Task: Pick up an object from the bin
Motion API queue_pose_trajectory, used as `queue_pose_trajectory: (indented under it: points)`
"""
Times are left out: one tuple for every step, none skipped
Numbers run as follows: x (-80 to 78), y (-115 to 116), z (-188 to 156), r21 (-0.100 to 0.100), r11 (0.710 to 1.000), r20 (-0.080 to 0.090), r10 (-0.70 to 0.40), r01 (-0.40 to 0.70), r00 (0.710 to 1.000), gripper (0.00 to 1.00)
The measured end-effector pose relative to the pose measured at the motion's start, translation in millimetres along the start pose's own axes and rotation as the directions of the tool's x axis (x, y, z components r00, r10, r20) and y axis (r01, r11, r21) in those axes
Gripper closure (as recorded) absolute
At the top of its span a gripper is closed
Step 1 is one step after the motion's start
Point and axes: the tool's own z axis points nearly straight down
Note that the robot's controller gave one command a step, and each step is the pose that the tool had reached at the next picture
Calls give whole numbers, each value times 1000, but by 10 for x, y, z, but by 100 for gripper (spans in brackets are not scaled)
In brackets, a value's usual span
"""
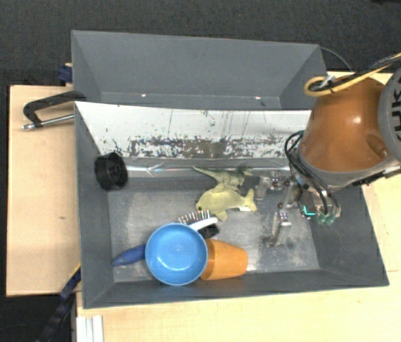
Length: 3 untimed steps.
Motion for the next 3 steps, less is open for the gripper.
queue_pose_trajectory:
  points:
    - [-829,418,959,-3,1000,21,-15,15,1000,0]
    - [-789,598,910,3,990,22,138,-138,990,0]
    - [-804,630,897,-3,990,28,138,-137,990,100]
